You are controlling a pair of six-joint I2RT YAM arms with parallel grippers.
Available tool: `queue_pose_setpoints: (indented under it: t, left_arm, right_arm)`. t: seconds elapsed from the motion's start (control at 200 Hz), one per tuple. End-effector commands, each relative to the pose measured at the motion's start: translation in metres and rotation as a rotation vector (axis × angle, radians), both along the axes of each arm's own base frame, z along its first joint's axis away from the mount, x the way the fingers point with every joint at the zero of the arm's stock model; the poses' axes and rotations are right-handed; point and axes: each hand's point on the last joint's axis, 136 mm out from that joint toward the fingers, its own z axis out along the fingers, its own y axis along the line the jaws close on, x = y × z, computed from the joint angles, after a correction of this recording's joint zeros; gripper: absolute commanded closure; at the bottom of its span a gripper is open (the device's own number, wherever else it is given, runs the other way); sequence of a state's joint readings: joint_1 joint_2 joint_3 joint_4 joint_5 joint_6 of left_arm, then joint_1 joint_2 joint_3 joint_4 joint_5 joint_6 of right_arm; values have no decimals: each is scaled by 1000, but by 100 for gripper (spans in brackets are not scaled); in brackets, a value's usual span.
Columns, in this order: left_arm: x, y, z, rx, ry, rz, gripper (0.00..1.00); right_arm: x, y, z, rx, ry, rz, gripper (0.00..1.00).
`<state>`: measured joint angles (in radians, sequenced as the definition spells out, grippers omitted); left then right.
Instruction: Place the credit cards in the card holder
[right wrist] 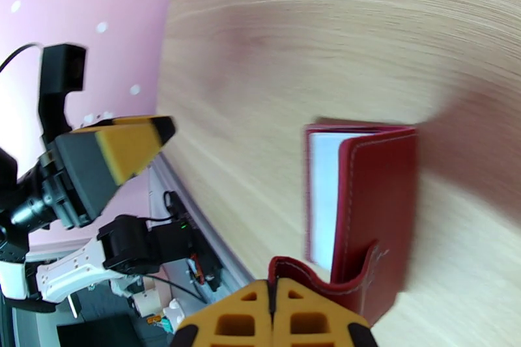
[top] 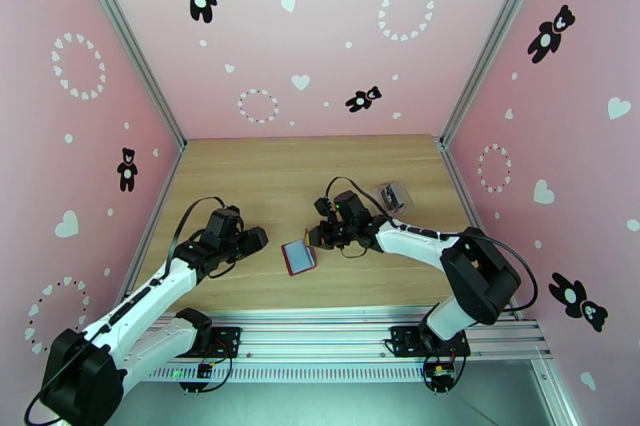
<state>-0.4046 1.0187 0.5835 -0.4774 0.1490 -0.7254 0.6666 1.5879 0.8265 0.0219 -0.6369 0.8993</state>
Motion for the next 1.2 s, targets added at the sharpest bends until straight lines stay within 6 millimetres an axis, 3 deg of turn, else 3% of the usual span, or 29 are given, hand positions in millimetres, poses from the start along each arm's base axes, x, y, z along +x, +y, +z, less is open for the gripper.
queue_pose_setpoints:
  t: [0.0, 0.175, 0.365, 0.505, 0.756, 0.926, 1.076, 1.196]
  left_arm:
    - [3, -24, 3, -44, -21, -102, 33]
    - [4, -65, 14, -104, -65, -228, 37]
    - [5, -120, 26, -139, -82, -371, 43]
    - [7, -148, 15, -110, -53, -434, 50]
    - [5, -157, -41, -93, 65, -428, 56]
    - [1, -147, -68, -36, 110, -400, 58]
    - [-3, -139, -74, -4, 125, -394, 58]
    - [-4, -139, -70, -8, 117, -400, 58]
  right_arm:
    - [5, -23, -3, -40, -37, -33, 100]
    - [4, -48, -24, -100, -15, -56, 100]
    - [5, -53, -31, -119, -19, -66, 100]
    - [6, -54, -34, -136, -18, -61, 100]
    - [9, -67, -40, -219, -49, -69, 100]
    - [15, -90, -49, -351, -92, -106, 100]
    - [20, -105, -53, -455, -129, -96, 70]
    - [27, -112, -49, -502, -168, -95, 62]
